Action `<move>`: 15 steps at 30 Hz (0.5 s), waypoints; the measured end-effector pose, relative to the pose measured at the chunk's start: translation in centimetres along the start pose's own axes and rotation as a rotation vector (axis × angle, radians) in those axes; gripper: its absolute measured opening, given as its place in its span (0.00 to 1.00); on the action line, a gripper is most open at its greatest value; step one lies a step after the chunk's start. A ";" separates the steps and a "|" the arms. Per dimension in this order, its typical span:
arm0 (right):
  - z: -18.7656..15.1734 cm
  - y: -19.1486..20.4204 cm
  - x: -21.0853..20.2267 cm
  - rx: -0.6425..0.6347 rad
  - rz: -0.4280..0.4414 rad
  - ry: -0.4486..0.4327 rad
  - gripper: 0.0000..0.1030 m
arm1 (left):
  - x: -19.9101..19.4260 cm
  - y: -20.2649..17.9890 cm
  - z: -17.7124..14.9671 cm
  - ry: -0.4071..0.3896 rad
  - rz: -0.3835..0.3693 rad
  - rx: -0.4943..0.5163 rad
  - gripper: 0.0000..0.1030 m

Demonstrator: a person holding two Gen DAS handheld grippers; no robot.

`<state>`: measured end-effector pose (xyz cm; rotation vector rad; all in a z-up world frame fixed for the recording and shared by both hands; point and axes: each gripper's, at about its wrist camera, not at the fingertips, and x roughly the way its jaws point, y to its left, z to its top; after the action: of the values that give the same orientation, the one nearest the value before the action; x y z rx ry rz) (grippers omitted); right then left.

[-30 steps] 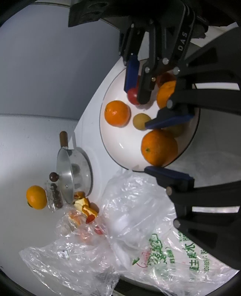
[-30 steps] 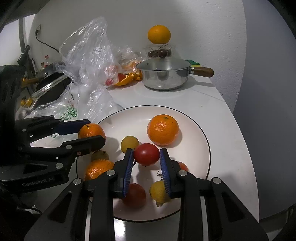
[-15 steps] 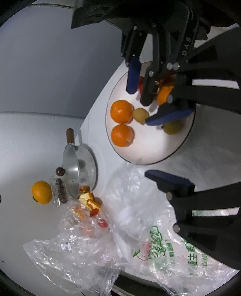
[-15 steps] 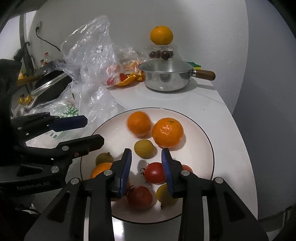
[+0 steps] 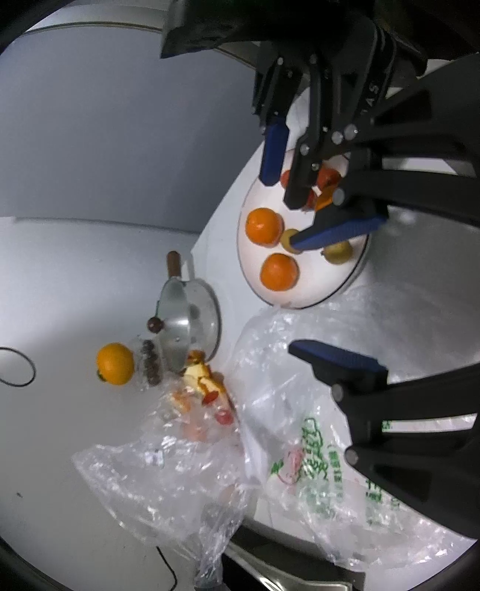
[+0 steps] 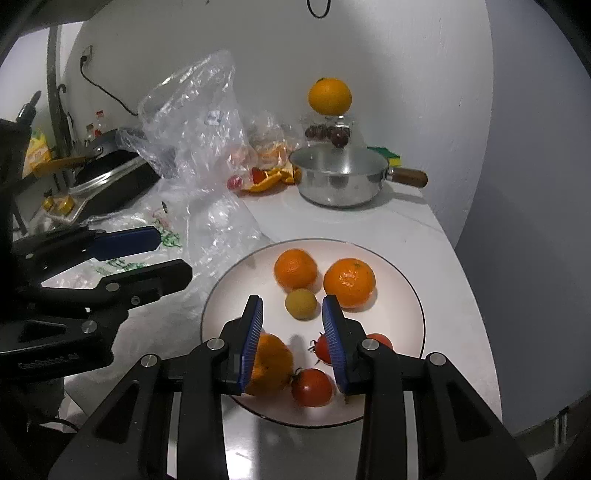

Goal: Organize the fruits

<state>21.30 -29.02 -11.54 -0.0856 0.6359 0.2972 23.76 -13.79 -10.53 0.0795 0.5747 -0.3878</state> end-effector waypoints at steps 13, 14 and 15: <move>0.6 3.7 -4.7 -0.036 -0.015 -0.096 0.50 | -7.8 1.2 -0.5 -0.162 0.037 -0.048 0.66; 0.7 4.0 -5.3 -0.040 -0.017 -0.108 0.50 | -8.6 1.4 -0.6 -0.177 0.040 -0.049 0.66; 0.7 4.2 -5.6 -0.042 -0.019 -0.117 0.50 | -9.1 1.4 -0.7 -0.187 0.043 -0.051 0.67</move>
<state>16.17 -26.26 -7.54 -0.1135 0.5129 0.2953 16.94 -9.29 -6.16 0.0066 0.3973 -0.3347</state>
